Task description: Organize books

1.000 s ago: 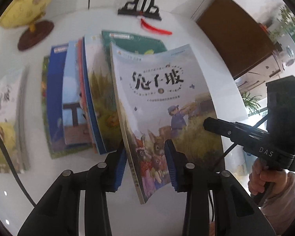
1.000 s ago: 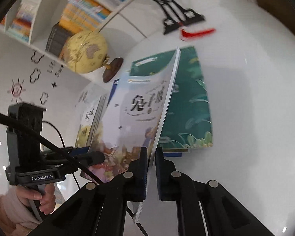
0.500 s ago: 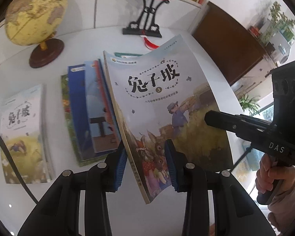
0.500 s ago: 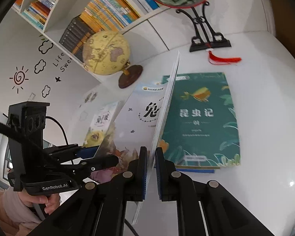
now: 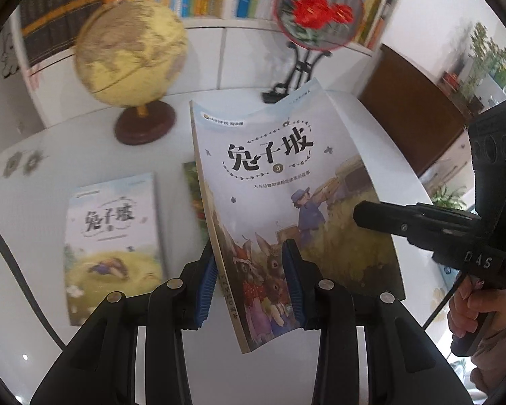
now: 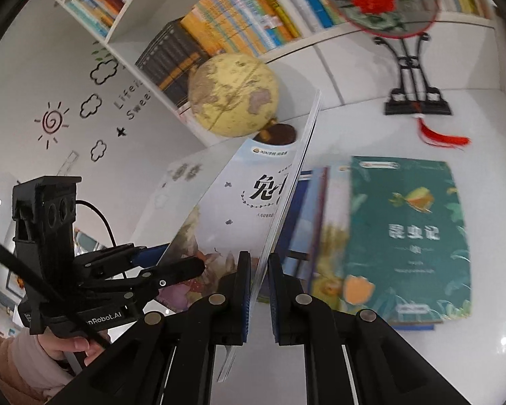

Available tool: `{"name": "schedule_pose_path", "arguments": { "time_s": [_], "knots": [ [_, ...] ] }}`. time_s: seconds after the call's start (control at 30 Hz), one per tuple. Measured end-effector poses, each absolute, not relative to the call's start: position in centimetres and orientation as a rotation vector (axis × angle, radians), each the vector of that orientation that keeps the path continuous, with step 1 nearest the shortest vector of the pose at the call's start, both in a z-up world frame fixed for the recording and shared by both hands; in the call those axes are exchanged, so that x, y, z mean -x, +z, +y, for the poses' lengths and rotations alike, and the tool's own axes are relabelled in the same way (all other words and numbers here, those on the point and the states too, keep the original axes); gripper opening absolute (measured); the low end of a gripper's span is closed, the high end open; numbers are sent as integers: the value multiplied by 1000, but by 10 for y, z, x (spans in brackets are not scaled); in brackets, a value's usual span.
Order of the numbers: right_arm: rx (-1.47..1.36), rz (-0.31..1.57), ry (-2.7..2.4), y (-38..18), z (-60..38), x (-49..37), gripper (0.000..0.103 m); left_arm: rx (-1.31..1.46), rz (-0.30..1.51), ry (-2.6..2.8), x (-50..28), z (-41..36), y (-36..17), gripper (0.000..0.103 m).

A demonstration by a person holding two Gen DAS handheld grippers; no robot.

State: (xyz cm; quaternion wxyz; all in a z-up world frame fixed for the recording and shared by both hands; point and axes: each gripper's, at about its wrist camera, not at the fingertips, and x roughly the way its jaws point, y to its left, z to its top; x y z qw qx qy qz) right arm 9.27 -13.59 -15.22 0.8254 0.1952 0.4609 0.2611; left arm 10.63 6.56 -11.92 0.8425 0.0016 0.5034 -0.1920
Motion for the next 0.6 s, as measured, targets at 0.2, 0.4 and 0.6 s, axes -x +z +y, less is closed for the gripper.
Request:
{"name": "schedule_pose_path", "arguments": {
  "time_s": [0.2,0.4,0.6],
  "knots": [
    [-384,980,605,-148,-85,-108,10,45,1044,-341,-112,117,-118,34],
    [-370,997,662,-151,-39,-121,10,89,1033,-269,-110,163,-120,34],
    [-332,1019,719,-158,11,-133,10,121,1037,-209,-112,202,-128,34]
  ]
}}
